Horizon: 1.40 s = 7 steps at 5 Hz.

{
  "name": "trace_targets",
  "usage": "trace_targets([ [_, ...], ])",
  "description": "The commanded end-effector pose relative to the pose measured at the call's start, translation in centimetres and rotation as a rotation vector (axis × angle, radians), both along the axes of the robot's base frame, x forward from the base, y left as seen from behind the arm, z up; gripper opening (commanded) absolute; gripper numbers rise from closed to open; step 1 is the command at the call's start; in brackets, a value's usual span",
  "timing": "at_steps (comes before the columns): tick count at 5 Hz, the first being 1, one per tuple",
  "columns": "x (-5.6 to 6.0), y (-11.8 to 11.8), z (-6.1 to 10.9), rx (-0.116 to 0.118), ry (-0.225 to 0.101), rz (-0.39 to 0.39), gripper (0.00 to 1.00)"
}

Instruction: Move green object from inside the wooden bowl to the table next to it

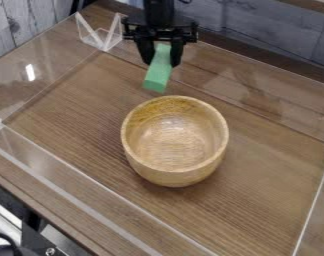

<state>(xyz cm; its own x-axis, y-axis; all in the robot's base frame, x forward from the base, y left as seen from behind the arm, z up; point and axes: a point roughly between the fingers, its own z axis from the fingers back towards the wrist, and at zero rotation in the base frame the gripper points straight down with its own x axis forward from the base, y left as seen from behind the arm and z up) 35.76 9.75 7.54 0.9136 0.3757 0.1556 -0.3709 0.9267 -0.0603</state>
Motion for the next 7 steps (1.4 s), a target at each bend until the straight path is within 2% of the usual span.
trace_targets([
  [1,1.8,1.5,2.0,0.014,-0.074,-0.025,0.00],
  [4,1.8,-0.2,5.9,-0.016,-0.095,-0.102,0.00],
  [5,1.8,0.7,4.9,-0.021,-0.103,-0.123,0.00],
  [6,1.4,1.5,3.5,-0.023,-0.096,-0.138,0.00],
  [7,1.3,0.5,2.3,-0.022,-0.092,-0.108,0.00],
])
